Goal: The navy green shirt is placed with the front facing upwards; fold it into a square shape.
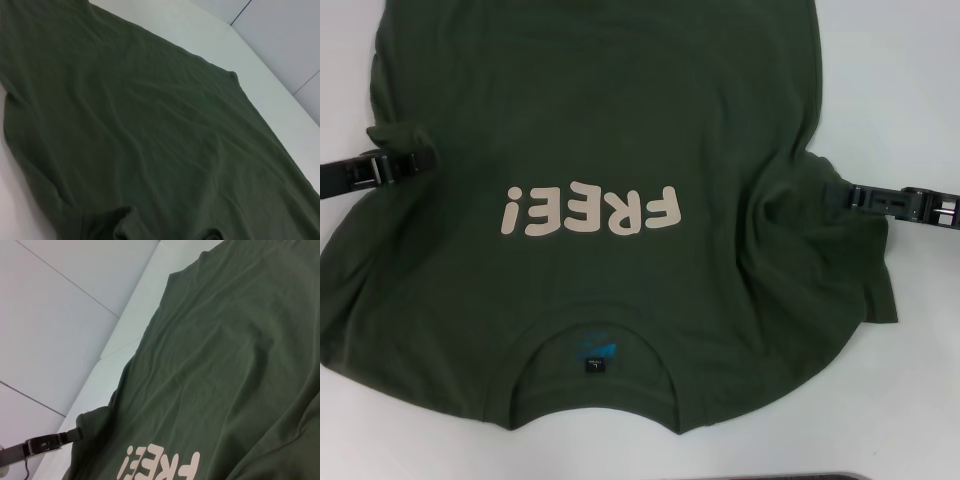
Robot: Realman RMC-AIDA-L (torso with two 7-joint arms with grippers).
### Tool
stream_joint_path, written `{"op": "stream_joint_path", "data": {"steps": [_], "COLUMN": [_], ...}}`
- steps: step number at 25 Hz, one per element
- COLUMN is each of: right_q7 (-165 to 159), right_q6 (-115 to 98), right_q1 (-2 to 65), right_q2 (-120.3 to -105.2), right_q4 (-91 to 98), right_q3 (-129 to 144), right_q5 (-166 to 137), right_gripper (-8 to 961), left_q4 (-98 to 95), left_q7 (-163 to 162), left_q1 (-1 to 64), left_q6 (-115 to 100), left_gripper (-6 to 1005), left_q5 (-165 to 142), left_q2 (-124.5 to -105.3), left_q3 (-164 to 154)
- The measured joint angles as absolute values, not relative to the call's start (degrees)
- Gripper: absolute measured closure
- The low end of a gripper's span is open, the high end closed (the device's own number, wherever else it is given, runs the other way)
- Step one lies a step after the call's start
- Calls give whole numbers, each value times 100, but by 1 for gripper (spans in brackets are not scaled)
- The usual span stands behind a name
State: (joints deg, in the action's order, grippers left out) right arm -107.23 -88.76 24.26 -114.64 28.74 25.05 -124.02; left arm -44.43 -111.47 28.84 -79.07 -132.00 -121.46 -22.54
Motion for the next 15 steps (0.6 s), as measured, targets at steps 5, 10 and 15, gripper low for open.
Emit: {"op": "stream_joint_path", "data": {"steps": [5, 10, 15], "right_q7": [-10723, -10723, -10724], "right_q6": [-8876, -8863, -8837], "right_q1": [2426, 2426, 2426], "right_q2": [-11462, -11460, -11460], "right_q4": [2874, 2874, 2874], "right_q3": [2505, 2505, 2505], "right_q5": [-12402, -12409, -12409], "right_gripper": [26, 26, 26], "left_q4": [-4433, -4415, -4406], "left_q7": [-11118, -11099, -11085], "left_q1": [2884, 2872, 2838], "left_q6": [-8021, -8160, -8074], "left_gripper": [970, 970, 801], "left_q5": [-13211, -13265, -13269], "left_q2": [-12153, -12156, -12214], "left_q3": [-2261, -2494, -2838]}}
